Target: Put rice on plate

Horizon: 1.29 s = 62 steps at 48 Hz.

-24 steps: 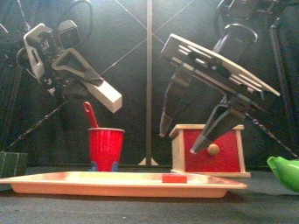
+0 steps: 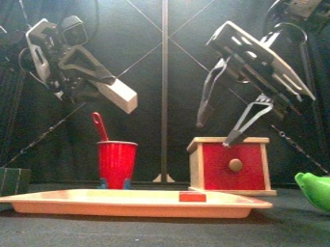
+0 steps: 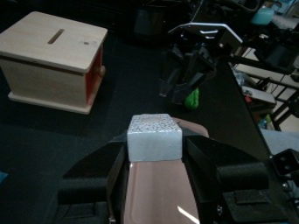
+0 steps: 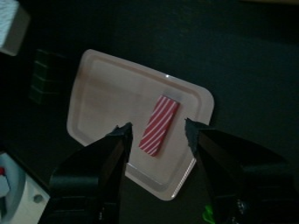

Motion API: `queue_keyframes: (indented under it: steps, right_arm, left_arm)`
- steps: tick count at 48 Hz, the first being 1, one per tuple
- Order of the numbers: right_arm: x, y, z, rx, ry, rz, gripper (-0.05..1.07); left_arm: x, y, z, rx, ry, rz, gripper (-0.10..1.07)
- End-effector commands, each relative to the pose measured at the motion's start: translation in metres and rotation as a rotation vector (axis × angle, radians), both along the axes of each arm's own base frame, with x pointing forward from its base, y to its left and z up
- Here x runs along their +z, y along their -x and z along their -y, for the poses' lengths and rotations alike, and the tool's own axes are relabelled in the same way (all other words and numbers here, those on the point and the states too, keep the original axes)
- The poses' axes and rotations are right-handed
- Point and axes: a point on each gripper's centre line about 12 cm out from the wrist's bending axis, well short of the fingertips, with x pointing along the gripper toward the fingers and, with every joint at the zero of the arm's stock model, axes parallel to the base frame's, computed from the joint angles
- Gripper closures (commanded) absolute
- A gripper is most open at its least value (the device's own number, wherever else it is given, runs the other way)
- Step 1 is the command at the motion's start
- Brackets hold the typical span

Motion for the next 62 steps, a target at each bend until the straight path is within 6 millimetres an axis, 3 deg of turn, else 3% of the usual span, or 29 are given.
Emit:
queue_keyframes:
  steps: [1,15,23,32,41,54,62]
  right_arm:
    - [0.027,0.004,0.005,0.071,0.047,0.083,0.17]
    - [0.058,0.034,0.042,0.108,0.171,0.178,0.17]
    - [0.080,0.055,0.061,0.122,0.264,0.264,0.17]
    - [0.094,0.073,0.072,0.139,0.358,0.328,0.17]
    - [0.095,0.084,0.077,0.154,0.394,0.346,0.17]
    - [0.094,0.090,0.086,0.145,0.451,0.342,0.17]
    - [0.099,0.089,0.090,0.141,0.486,0.362,0.17]
  left_arm:
    - [0.016,-0.008,0.000,0.016,0.027,0.047,0.52]
    - [0.035,-0.020,-0.007,0.039,0.084,-0.017,0.53]
    - [0.053,-0.030,-0.001,0.009,0.099,-0.030,0.53]
    - [0.075,-0.039,0.003,-0.039,0.074,-0.058,0.54]
    - [0.087,-0.039,0.002,-0.085,0.057,-0.202,0.54]
    - [0.107,-0.039,-0.018,-0.063,0.028,-0.305,0.54]
    - [0.114,-0.033,-0.045,-0.003,-0.066,-0.422,0.54]
